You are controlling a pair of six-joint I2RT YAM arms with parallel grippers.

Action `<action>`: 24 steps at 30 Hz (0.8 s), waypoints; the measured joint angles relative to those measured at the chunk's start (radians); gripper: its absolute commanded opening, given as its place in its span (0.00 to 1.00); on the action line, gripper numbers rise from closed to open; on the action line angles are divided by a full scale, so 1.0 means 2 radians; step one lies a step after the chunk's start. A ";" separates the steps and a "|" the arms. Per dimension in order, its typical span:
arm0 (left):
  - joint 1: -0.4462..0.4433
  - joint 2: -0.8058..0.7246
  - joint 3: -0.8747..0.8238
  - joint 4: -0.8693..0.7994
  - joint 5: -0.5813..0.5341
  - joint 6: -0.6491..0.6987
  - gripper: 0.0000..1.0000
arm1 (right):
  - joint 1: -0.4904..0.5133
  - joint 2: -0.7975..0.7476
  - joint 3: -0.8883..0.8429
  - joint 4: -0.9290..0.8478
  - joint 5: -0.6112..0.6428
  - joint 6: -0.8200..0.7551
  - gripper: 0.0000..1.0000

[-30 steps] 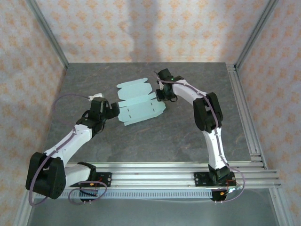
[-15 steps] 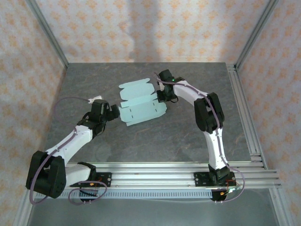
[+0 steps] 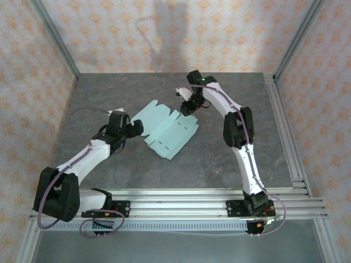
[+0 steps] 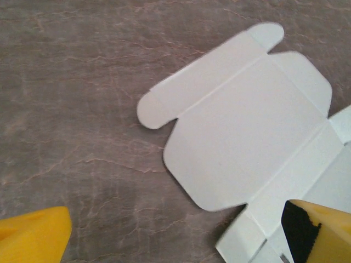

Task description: Fold the paper box

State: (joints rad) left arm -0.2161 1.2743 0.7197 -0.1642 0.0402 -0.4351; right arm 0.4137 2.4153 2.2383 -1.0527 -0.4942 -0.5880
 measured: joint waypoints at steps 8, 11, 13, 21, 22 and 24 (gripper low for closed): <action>0.000 0.094 0.085 -0.003 0.067 0.020 1.00 | -0.005 -0.163 -0.225 0.131 0.092 0.186 0.87; 0.000 0.138 0.116 0.002 0.096 0.026 1.00 | -0.005 -0.289 -0.381 0.222 0.097 0.311 0.87; 0.000 0.154 0.126 0.006 0.111 0.031 1.00 | -0.004 -0.354 -0.459 0.277 0.100 0.391 0.86; -0.006 0.167 0.138 0.010 0.145 0.045 1.00 | 0.042 -0.452 -0.676 0.461 0.130 0.671 0.72; -0.006 0.167 0.138 0.011 0.147 0.047 1.00 | 0.053 -0.451 -0.693 0.480 0.133 0.699 0.68; -0.007 0.167 0.138 0.011 0.148 0.048 1.00 | 0.074 -0.446 -0.715 0.507 0.135 0.746 0.62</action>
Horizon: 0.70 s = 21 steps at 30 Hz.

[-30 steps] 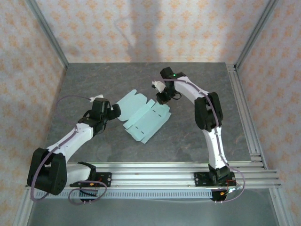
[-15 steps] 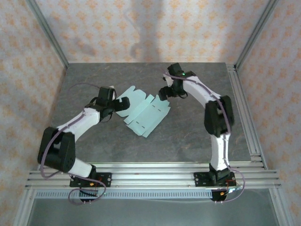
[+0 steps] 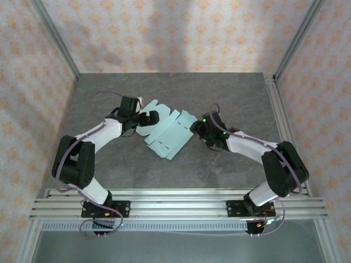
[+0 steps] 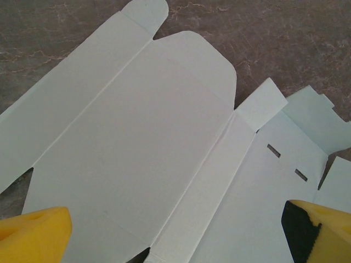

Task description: Fold the paper box

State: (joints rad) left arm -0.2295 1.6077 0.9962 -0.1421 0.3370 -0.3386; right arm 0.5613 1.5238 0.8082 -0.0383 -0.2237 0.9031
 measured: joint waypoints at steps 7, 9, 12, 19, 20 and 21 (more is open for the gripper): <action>0.000 0.000 0.000 0.000 0.000 0.000 1.00 | 0.029 0.068 -0.005 0.103 -0.012 0.094 0.42; 0.000 -0.001 0.000 0.000 0.000 0.000 1.00 | 0.030 0.089 -0.005 0.117 -0.016 0.104 0.42; 0.000 -0.007 -0.003 -0.001 -0.002 0.001 1.00 | 0.030 0.107 -0.003 0.125 -0.016 0.105 0.34; 0.000 -0.019 -0.005 -0.001 -0.003 0.003 1.00 | 0.019 0.128 0.033 0.111 -0.025 0.074 0.00; 0.000 -0.020 -0.005 -0.001 -0.004 0.004 1.00 | 0.013 0.131 0.044 0.103 -0.031 0.064 0.00; 0.000 -0.021 -0.005 -0.002 -0.005 0.007 1.00 | 0.007 0.137 0.060 0.086 -0.038 0.042 0.00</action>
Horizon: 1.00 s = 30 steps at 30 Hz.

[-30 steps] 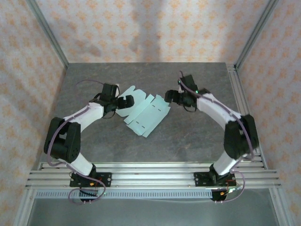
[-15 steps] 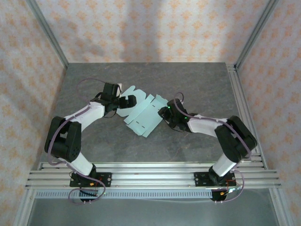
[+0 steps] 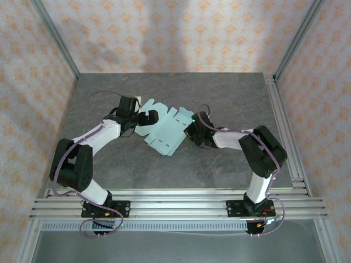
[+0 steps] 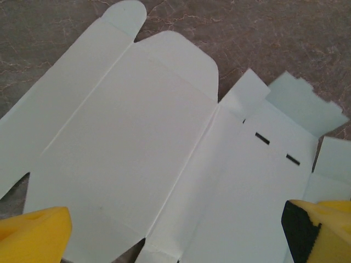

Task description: Fold the paper box

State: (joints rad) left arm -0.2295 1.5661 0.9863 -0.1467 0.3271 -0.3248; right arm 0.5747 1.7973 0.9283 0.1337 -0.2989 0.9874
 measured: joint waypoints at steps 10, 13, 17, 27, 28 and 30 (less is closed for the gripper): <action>-0.003 -0.010 -0.007 -0.008 -0.010 0.024 1.00 | -0.053 0.136 0.295 -0.313 -0.074 -0.343 0.00; -0.012 -0.010 -0.007 -0.015 -0.014 0.032 1.00 | -0.059 0.174 0.369 -0.407 -0.073 -0.427 0.01; -0.023 -0.009 -0.007 -0.022 -0.020 0.036 1.00 | -0.063 0.214 0.439 -0.493 -0.067 -0.496 0.50; -0.046 0.014 -0.023 -0.008 -0.009 -0.006 0.95 | -0.065 0.052 0.228 -0.360 -0.026 -0.462 0.77; -0.049 0.018 -0.023 -0.008 -0.008 -0.009 0.94 | -0.065 0.027 0.201 -0.344 -0.021 -0.452 0.77; -0.056 0.027 -0.023 -0.007 -0.002 -0.017 0.89 | -0.065 -0.019 0.146 -0.289 -0.015 -0.431 0.76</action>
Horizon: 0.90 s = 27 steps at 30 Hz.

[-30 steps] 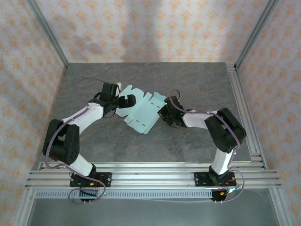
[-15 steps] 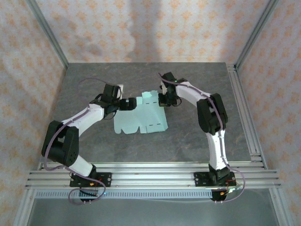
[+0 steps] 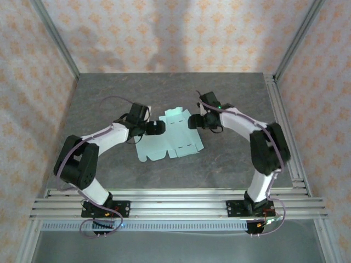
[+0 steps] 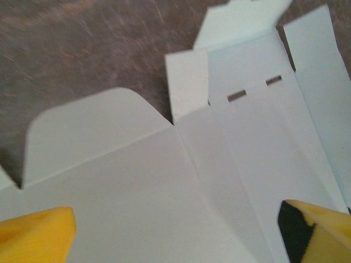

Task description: Fold the paper box

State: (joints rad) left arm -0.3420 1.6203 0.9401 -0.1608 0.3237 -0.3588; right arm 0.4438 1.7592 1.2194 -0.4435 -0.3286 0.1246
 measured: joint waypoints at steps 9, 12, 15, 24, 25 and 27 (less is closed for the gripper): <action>-0.002 0.043 -0.014 0.012 0.010 -0.024 0.40 | 0.000 -0.049 -0.154 0.169 0.005 0.058 0.67; -0.002 0.052 -0.015 0.011 0.004 -0.032 0.27 | 0.000 -0.041 -0.170 0.214 -0.003 0.069 0.62; -0.002 0.055 -0.015 0.008 -0.003 -0.032 0.24 | 0.000 -0.035 -0.178 0.249 -0.011 0.078 0.57; -0.002 0.060 -0.009 0.000 -0.012 -0.032 0.24 | 0.000 -0.024 -0.179 0.292 -0.024 0.086 0.25; -0.002 0.060 -0.009 -0.001 -0.012 -0.031 0.24 | 0.000 -0.024 -0.179 0.292 -0.025 0.087 0.23; -0.002 0.060 -0.008 -0.002 -0.012 -0.032 0.24 | 0.000 -0.024 -0.179 0.292 -0.025 0.084 0.20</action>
State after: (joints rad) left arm -0.3470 1.7401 0.9234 -0.1646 0.2989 -0.4221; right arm 0.4438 1.7103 0.8604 0.1402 -0.3782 0.2935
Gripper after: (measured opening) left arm 0.237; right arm 0.225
